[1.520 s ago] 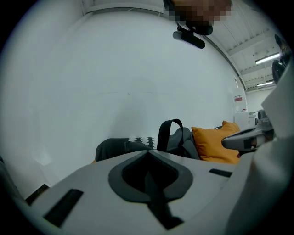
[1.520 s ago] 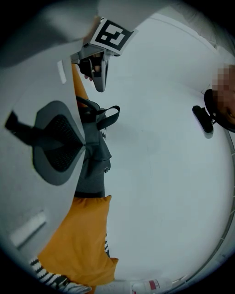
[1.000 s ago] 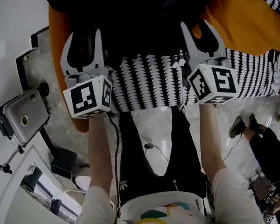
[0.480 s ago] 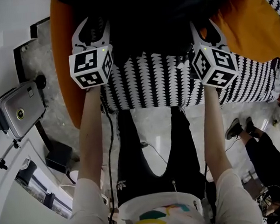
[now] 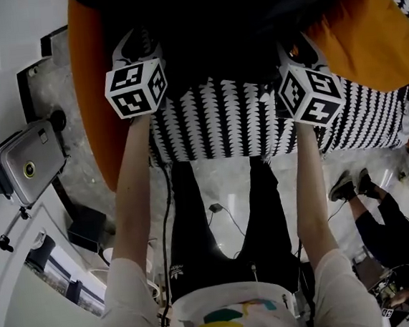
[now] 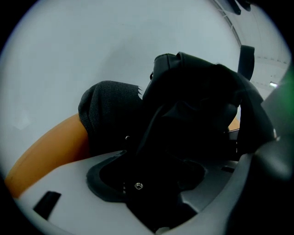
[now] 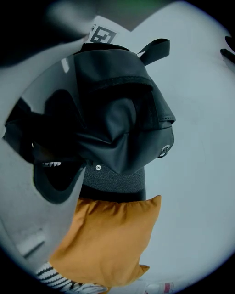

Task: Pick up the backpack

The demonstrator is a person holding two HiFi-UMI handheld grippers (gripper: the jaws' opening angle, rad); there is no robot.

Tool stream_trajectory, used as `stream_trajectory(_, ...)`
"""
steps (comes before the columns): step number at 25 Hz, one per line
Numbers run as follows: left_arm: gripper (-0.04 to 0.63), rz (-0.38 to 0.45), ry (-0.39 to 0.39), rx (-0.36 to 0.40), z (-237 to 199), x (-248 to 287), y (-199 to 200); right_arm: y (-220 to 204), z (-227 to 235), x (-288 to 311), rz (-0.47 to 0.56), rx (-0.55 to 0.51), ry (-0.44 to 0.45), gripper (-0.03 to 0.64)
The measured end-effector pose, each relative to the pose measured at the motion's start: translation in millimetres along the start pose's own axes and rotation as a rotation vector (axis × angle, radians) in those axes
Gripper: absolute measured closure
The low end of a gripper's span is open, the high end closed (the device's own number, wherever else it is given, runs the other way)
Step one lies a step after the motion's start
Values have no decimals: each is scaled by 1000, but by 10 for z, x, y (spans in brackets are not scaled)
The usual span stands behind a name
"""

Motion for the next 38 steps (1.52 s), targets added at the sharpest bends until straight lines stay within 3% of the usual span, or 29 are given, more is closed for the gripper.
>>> stream_trajectory(5, 356, -37, -8, -58, -10, 162, 0, 104, 45, -7, -15, -24, -13, 402)
stream_trajectory(10, 356, -67, 18, 22, -53, 188, -87, 32, -32, 57, -52, -65, -8, 403)
stream_trajectory(18, 333, -77, 108, 78, -47, 295, -320, -275, -30, 145, -35, -61, -13, 423)
stream_trajectory(23, 333, -158, 128, -47, -72, 272, -439, -314, -19, 84, -41, -64, -25, 426)
stream_trajectory(30, 341, -162, 56, 80, -41, 384, -227, -108, -13, 102, -41, -85, -22, 426)
stream_trajectory(34, 402, -159, 9, 126, 114, 481, -221, -162, 162, 108, -32, -84, -24, 437)
stream_trajectory(38, 473, -139, 14, 137, 290, 451, -119, -118, 264, 39, -12, -105, -46, 477)
Point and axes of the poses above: the fingertips, and each gripper's own axes: x forward along the fingers, z to its right, y out of its top, the point moved 10 cm from there along -x, backward along the fingers, and after that the axes turned 11 degrees about z, right-handed, at the moved point
